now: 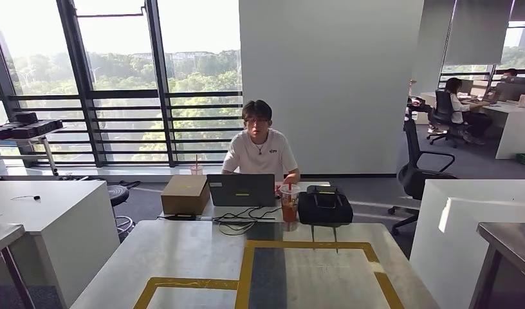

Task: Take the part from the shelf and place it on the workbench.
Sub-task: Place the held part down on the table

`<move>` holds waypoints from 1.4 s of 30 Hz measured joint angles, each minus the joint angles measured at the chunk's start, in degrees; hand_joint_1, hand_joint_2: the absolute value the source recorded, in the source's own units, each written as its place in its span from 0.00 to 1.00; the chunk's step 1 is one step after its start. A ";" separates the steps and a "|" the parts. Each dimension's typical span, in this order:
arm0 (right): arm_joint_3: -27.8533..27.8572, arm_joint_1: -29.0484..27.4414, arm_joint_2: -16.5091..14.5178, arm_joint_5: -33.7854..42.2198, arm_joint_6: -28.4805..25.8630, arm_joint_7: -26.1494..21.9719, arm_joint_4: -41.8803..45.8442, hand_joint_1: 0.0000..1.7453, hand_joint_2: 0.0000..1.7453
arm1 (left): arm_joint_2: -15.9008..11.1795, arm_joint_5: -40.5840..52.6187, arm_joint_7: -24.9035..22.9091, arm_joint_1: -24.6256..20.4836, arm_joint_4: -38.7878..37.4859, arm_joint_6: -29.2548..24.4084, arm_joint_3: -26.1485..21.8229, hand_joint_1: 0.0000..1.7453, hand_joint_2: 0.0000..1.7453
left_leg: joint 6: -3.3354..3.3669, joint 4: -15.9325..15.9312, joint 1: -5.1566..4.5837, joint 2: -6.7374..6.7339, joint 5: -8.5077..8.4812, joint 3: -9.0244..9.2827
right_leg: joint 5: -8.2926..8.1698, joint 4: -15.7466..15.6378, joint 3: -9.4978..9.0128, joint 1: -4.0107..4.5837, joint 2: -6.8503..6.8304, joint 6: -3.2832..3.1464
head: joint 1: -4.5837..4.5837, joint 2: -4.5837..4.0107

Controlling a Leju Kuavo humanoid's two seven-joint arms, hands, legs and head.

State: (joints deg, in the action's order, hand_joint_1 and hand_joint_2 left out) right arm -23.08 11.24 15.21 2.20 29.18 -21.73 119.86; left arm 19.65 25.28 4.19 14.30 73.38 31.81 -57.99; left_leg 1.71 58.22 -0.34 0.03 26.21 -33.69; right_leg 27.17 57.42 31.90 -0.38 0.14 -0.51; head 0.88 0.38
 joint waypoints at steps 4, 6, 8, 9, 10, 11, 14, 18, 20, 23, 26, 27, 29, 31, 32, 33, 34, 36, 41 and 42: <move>0.01 0.30 -0.23 -0.14 0.09 -0.02 -0.01 1.00 1.00 | 0.16 0.30 0.09 -0.28 -0.03 0.02 -0.42 0.00 1.00 | 0.51 -2.02 0.39 0.03 -0.71 1.48 | 1.19 2.10 0.96 0.01 -0.13 0.72 | -0.04 0.00; -0.03 0.51 -0.23 -0.16 0.25 -0.03 -0.11 1.00 1.00 | 0.20 0.45 0.11 -0.55 -0.15 0.02 -0.54 0.00 1.00 | 0.77 -2.50 0.53 0.05 -0.87 2.01 | 3.84 8.76 4.46 -0.08 -0.11 0.60 | -0.18 -0.01; -0.13 0.59 -0.28 -0.64 0.28 -0.04 -0.33 1.00 1.00 | 0.20 0.58 0.13 -0.88 -0.44 -0.02 -0.73 0.00 1.00 | 0.81 -2.46 0.51 0.14 -0.71 2.09 | 5.69 15.41 8.43 -0.26 -0.12 0.89 | -0.32 -0.01; -0.19 0.66 -0.33 -1.23 0.10 -0.04 -0.47 1.00 1.00 | 0.20 0.53 0.14 -1.01 -0.62 -0.10 -0.83 0.00 1.00 | 0.73 -2.42 0.52 0.22 -0.57 2.22 | 5.44 16.25 9.23 -0.38 -0.13 1.31 | -0.35 -0.01; -0.24 0.81 -0.41 -2.17 -0.31 -0.03 -0.57 1.00 1.00 | 0.20 0.34 0.12 -1.12 -0.78 -0.30 -0.95 0.00 1.00 | 0.57 -2.34 0.56 0.31 -0.38 2.43 | 4.18 14.62 8.78 -0.57 -0.14 1.88 | -0.40 -0.01; -0.30 1.03 -0.48 -3.38 -0.91 0.02 -0.65 1.00 1.00 | 0.20 0.04 0.07 -1.17 -0.90 -0.62 -1.04 0.00 1.00 | 0.34 -2.18 0.62 0.39 -0.09 2.68 | 2.27 10.97 7.24 -0.79 -0.17 2.49 | -0.43 -0.01; -0.77 2.08 -0.93 -9.34 -3.99 0.56 -1.02 1.00 1.00 | 0.17 -1.40 -0.32 -1.12 -0.98 -1.68 -1.14 0.00 1.00 | -0.69 -1.25 0.47 0.44 1.08 2.89 | -1.64 1.24 2.66 -1.03 -0.12 2.52 | -0.47 0.00; -2.28 4.46 -1.92 -18.86 -11.41 1.88 -4.31 1.00 1.00 | 0.12 -4.55 -1.67 -0.55 -0.61 -2.86 -0.46 0.00 1.00 | -1.51 -0.46 0.64 0.28 2.03 2.66 | -1.67 0.46 2.12 -0.89 0.12 0.69 | -0.25 -0.01; -2.39 5.44 -1.99 -20.61 -13.62 2.69 -6.04 1.00 1.00 | 0.11 -6.78 -2.49 0.30 -0.08 -4.23 0.51 0.00 1.00 | -2.04 3.45 0.88 0.24 4.35 0.88 | -1.57 0.38 1.95 -1.07 0.09 0.11 | -0.14 -0.01; -1.29 6.29 -2.02 -22.57 -15.88 3.65 -8.30 1.00 1.00 | 0.11 -10.88 -4.26 2.67 1.18 -7.18 3.08 0.00 1.00 | -2.46 14.54 0.99 0.15 8.75 -4.94 | -1.40 0.39 1.86 -0.89 0.07 -0.24 | -0.02 -0.01; 0.53 6.37 -1.82 -24.81 -17.21 4.30 -10.14 1.00 1.00 | 0.11 -13.13 -5.37 5.09 2.66 -8.61 6.06 0.00 1.00 | -1.95 12.20 0.94 0.13 5.35 -4.87 | -1.25 0.39 1.58 -0.63 0.13 -0.37 | 0.03 -0.01; 1.07 6.37 -1.75 -25.67 -17.69 4.48 -10.49 1.00 1.00 | 0.10 -13.30 -5.51 5.64 3.14 -8.64 6.75 0.00 1.00 | -1.51 7.97 0.82 0.13 3.10 -3.06 | -1.19 0.37 1.45 -0.58 0.17 -0.35 | 0.05 -0.01; 2.14 6.34 -1.63 -27.99 -19.03 5.01 -10.99 1.00 1.00 | 0.08 -13.36 -5.69 6.45 4.10 -8.32 7.75 0.00 1.00 | -0.69 1.37 0.40 0.06 0.55 -0.09 | -1.11 0.34 1.37 -0.34 0.24 -0.12 | 0.05 -0.01; 3.19 6.23 -1.52 -31.62 -20.69 5.72 -11.38 1.00 1.00 | 0.06 -13.18 -5.78 6.95 4.90 -7.67 8.32 0.00 1.00 | -0.35 -0.12 0.01 0.00 0.53 0.48 | -1.13 0.23 1.46 -0.29 0.22 0.43 | 0.03 -0.01; 3.70 6.19 -1.45 -34.08 -21.54 6.09 -11.50 1.00 1.00 | 0.08 -12.96 -5.76 7.18 5.22 -7.29 8.52 0.00 1.00 | -0.19 -0.48 0.00 0.01 0.31 0.71 | -1.17 0.07 1.43 -0.27 0.20 0.80 | 0.04 -0.01; 4.23 6.17 -1.31 -36.84 -22.33 6.51 -11.63 1.00 1.00 | 0.11 -12.68 -5.72 7.38 5.49 -6.97 8.66 0.00 1.00 | 0.01 -1.02 0.09 0.02 0.01 1.03 | -0.99 0.27 1.55 -0.23 0.13 1.06 | 0.01 -0.01; 4.72 6.24 -1.10 -39.56 -22.98 6.97 -11.75 1.00 1.00 | 0.14 -12.42 -5.64 7.52 5.68 -6.64 8.77 0.00 1.00 | 0.29 -1.60 0.22 0.01 -0.35 1.40 | -0.40 1.28 2.04 -0.16 0.08 1.12 | -0.02 -0.01; 5.55 6.45 -0.56 -45.40 -23.95 8.33 -12.25 1.00 1.00 | 0.19 -12.04 -5.39 7.65 5.83 -6.09 8.95 0.00 1.00 | 0.69 -2.36 0.43 0.00 -0.84 1.83 | 2.17 6.81 4.68 -0.13 0.00 0.86 | -0.17 0.00; 6.75 6.89 1.18 -59.00 -24.98 10.84 -15.84 1.00 1.00 | 0.20 -11.04 -4.92 7.72 5.86 -4.46 9.16 0.00 1.00 | 0.72 -2.17 0.35 0.33 -0.71 1.89 | 3.23 12.90 7.90 -0.36 -0.03 1.96 | -0.44 -0.01; 6.92 7.24 1.61 -61.60 -25.22 11.31 -16.74 1.00 1.00 | 0.20 -10.86 -4.82 7.74 5.85 -4.06 9.16 0.00 1.00 | 0.56 -1.99 0.33 0.41 -0.56 1.92 | 1.42 8.49 5.77 -0.48 -0.10 2.40 | -0.49 -0.01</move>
State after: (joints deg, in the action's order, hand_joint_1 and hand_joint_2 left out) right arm -16.15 18.48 16.82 -59.40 3.97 -10.42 103.12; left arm 19.85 14.42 -0.63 22.04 79.23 27.74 -48.83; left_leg 2.27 56.23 -0.01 0.44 25.65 -31.78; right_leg 28.59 65.90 37.67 -0.86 0.05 1.89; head 0.40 0.37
